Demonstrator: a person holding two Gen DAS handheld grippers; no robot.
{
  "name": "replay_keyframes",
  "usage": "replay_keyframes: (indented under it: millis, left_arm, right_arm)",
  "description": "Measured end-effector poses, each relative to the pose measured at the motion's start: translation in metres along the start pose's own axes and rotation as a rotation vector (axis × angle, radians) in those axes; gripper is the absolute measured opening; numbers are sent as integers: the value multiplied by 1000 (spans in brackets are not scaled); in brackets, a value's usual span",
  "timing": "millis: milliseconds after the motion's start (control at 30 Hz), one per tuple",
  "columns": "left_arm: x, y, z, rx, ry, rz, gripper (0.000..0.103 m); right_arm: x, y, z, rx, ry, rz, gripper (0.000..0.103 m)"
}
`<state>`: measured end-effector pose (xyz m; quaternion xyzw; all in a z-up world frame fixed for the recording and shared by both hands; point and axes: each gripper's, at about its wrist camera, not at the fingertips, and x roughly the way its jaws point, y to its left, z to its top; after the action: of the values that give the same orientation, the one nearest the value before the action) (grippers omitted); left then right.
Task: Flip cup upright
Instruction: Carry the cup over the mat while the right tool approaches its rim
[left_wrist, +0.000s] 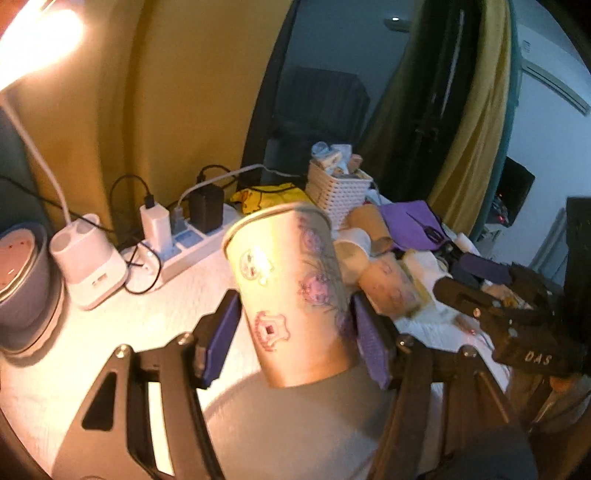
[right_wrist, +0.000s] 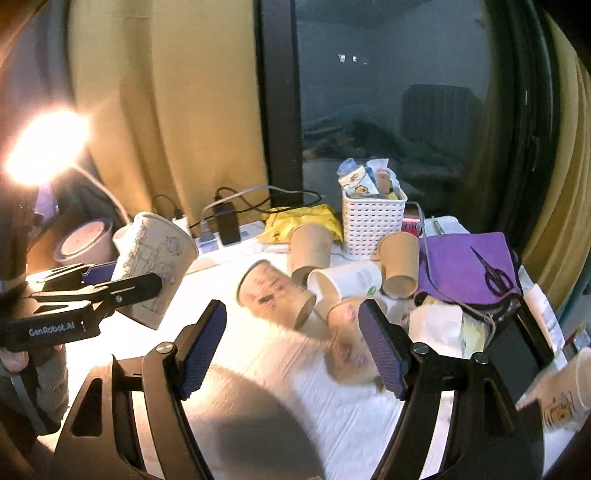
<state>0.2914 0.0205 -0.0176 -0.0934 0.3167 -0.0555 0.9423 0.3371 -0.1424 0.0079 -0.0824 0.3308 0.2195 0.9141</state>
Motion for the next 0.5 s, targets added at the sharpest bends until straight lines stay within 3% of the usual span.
replay_keyframes:
  millis: [167,500]
  left_arm:
    - [-28,-15,-27,53,-26,21,62]
    - [-69,-32,-104,75,-1,22,62]
  right_arm:
    - [-25,15,-16,-11,1,26,77]
    - [-59,41,-62,-26,56,95,77]
